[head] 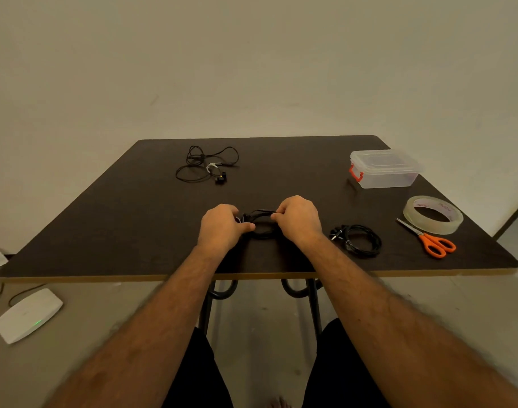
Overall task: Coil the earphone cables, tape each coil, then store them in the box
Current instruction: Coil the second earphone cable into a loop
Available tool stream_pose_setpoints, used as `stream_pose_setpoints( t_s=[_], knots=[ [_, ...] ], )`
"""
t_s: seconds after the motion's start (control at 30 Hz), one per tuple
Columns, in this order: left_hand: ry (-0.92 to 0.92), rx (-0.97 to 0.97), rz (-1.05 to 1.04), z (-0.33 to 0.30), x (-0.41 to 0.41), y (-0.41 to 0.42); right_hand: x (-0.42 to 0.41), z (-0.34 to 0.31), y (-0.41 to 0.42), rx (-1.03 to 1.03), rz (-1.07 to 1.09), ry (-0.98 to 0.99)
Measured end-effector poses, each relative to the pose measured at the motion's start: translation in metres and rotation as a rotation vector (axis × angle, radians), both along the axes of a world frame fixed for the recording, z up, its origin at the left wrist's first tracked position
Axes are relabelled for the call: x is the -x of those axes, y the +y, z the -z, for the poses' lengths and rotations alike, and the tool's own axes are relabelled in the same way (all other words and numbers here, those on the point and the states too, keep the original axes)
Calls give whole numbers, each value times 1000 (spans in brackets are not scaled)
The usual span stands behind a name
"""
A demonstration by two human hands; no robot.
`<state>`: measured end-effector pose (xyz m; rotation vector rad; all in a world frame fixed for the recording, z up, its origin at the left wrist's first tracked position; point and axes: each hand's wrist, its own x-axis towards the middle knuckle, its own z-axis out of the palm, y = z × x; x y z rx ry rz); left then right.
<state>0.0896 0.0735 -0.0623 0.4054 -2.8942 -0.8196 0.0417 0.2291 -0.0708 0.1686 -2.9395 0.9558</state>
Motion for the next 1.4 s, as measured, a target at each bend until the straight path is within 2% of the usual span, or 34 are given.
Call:
stream_pose_setpoints(
  t_s=[0.17,0.3,0.43,0.7,1.4],
  knots=[
    [30,76,31,0,-4,5,-1,0,-1,-34,9,-11],
    [-39,248,73,-2,-6,10,-2,-1,0,-42,9,-13],
    [-76,278,115,1,-7,14,-2,-1,-1,-50,10,-14],
    [-34,218,128,1,-10,10,-3,-2,-1,-31,-10,17],
    [-75,94,84,-5,-9,7,-6,-10,5,45,-37,-11]
  ],
)
